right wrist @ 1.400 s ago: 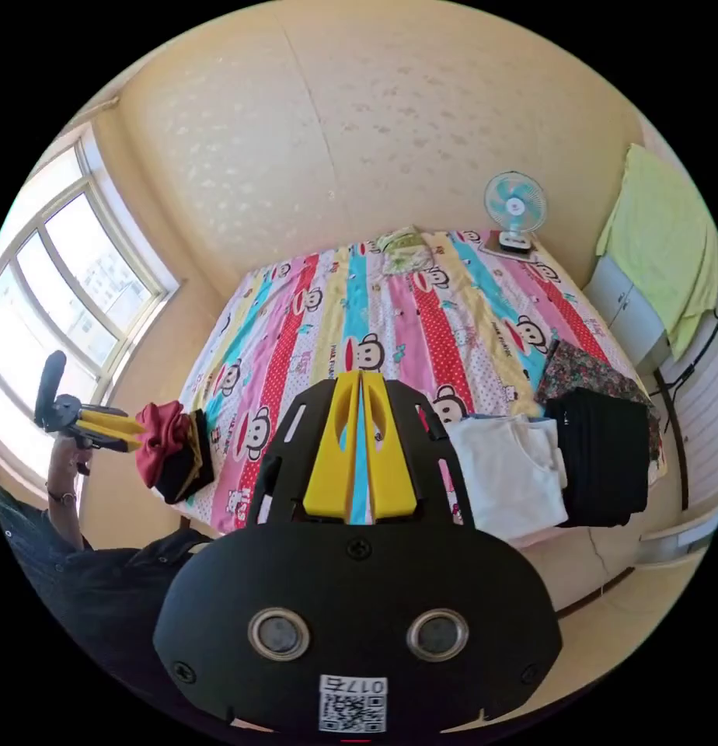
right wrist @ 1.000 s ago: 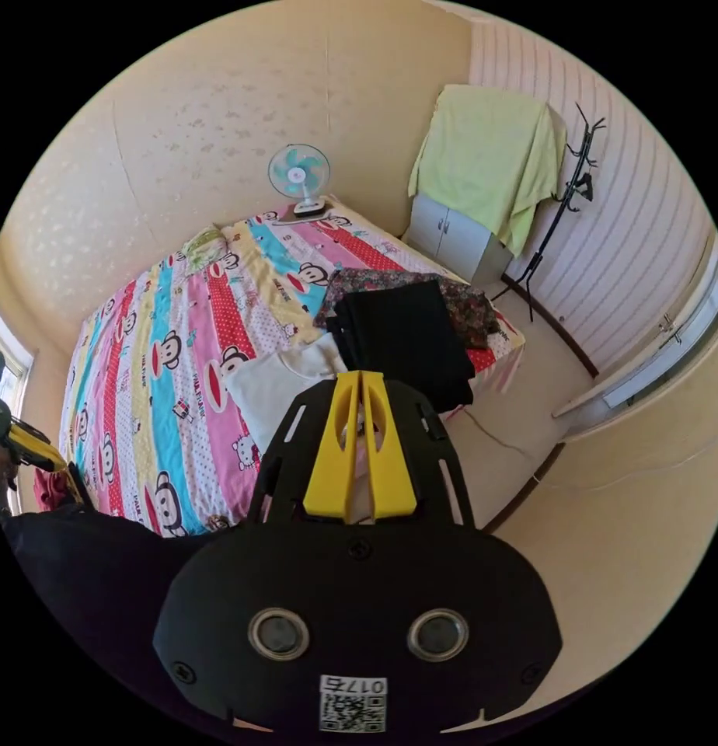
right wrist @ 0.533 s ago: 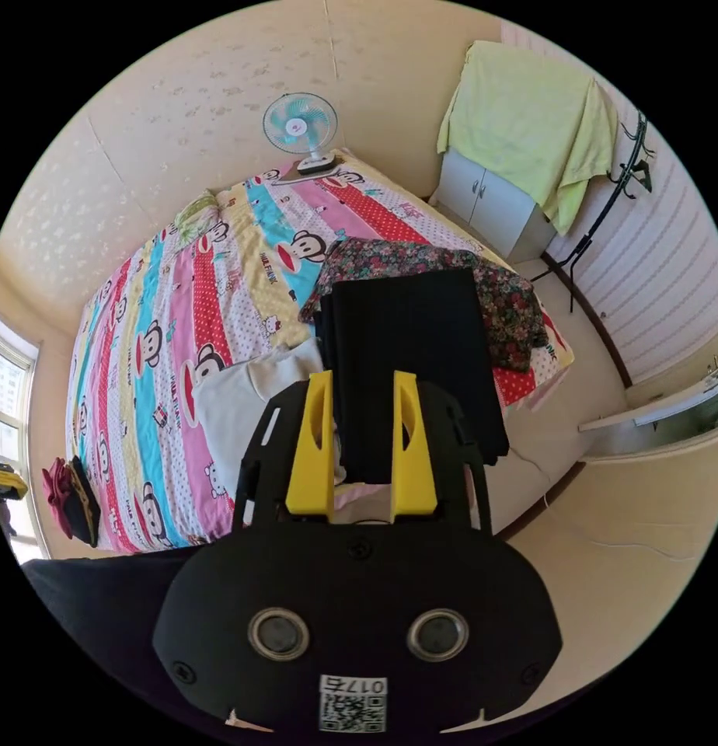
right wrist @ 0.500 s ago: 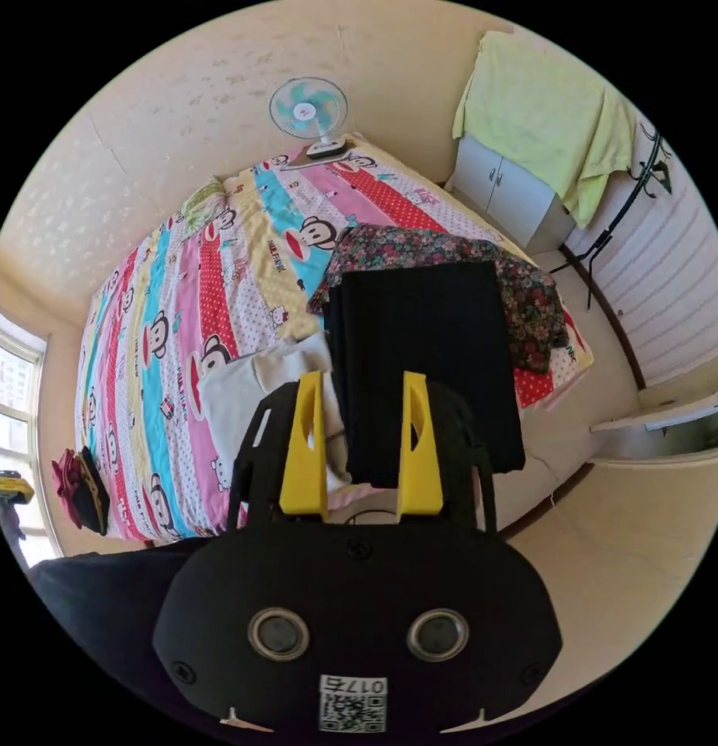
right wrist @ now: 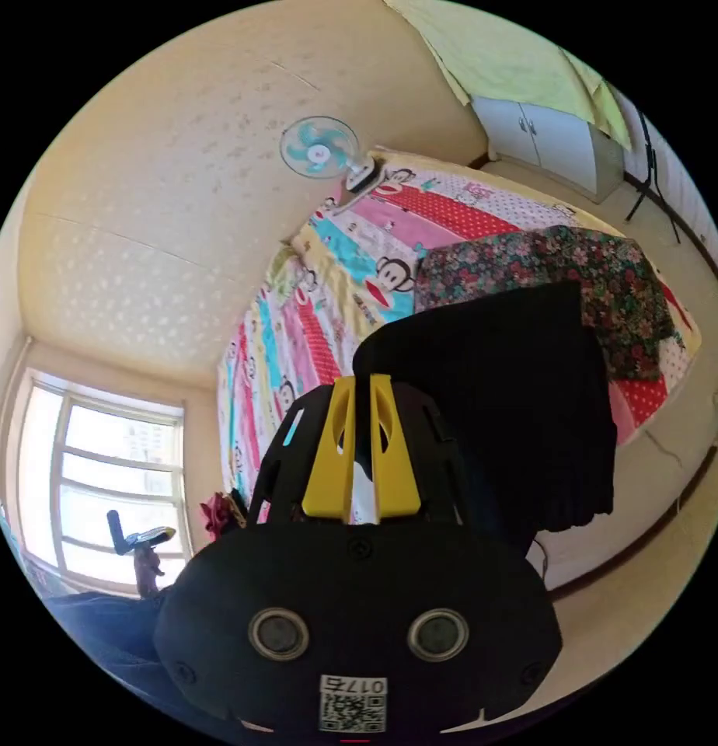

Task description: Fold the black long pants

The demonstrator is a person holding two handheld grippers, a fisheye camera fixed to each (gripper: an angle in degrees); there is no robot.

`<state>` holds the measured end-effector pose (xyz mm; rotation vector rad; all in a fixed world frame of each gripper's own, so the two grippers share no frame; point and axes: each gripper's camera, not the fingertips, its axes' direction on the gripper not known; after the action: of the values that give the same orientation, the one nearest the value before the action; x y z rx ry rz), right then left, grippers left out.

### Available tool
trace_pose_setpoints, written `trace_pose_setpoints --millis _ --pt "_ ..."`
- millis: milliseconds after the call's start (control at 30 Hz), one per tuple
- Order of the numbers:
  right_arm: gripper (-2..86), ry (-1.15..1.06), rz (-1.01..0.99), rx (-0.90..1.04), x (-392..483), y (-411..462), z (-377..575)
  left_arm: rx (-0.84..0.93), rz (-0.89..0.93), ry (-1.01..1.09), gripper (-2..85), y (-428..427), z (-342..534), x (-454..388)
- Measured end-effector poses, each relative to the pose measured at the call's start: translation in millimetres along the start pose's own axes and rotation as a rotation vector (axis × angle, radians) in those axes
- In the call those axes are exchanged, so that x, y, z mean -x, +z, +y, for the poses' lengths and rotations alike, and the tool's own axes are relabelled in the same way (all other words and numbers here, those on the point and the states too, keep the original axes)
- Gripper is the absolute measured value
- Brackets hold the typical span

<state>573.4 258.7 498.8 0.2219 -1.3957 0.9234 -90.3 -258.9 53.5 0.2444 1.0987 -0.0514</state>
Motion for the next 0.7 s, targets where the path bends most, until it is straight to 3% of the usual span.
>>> trace_pose_setpoints --millis 100,267,433,533,700 --pt "3.2 -0.178 -0.239 0.016 64.1 -5.7 -12.7 -0.075 -0.047 -0.003 -1.0 -42.8 12.0 21.2" --pt "2.8 -0.477 -0.582 0.160 219.8 62.7 4.5 -0.133 -0.059 -0.039 -1.0 -96.9 26.1 75.1" --pt "2.8 -0.535 -0.960 0.124 301.0 116.2 29.3 -0.208 -0.008 -0.058 -1.0 -138.8 46.3 122.4" --pt "2.9 -0.526 -0.933 0.155 320.7 164.5 50.7 -0.213 0.019 -0.091 -1.0 -154.7 63.9 158.2" --pt "3.2 -0.401 -0.649 0.379 304.5 299.4 129.8 -0.203 0.068 -0.195 -1.0 -172.3 105.3 225.4"
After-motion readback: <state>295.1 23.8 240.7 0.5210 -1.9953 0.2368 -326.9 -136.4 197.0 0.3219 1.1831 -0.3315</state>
